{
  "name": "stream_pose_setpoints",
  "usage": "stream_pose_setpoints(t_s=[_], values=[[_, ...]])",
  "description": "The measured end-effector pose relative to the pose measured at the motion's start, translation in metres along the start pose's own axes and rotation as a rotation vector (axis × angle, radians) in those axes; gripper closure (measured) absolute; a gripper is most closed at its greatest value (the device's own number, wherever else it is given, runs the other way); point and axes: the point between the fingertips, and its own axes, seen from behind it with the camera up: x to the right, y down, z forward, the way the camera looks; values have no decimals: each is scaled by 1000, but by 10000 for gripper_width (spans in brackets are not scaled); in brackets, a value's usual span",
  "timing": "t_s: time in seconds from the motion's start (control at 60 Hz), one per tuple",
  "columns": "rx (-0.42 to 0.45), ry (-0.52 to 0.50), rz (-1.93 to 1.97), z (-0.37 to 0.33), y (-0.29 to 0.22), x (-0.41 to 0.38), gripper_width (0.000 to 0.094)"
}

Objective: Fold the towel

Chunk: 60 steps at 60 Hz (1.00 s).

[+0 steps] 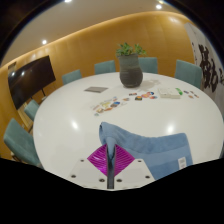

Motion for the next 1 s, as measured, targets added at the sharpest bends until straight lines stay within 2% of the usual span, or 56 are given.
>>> stream_pose_setpoints(t_s=[0.05, 0.117, 0.2, 0.267, 0.3, 0.35, 0.4, 0.467, 0.5, 0.617, 0.75, 1.0], values=[[36, -38, 59, -14, -27, 1, 873], [67, -36, 124, -23, -51, 19, 872], [59, 48, 153, -20, -48, 75, 871], [1, 146, 145, -8, -18, 137, 860], [-40, 192, 145, -4, -6, 152, 825], [-72, 245, 137, -1, 10, 182, 721], [-123, 315, 120, -6, 31, 218, 491], [-124, 344, 98, -16, 26, 228, 154], [-111, 337, 82, -24, 22, 226, 54], [-86, 360, -12, -68, 7, 218, 77], [-74, 327, -5, -120, 0, 175, 77], [-40, 359, -2, -204, -14, 116, 75]])
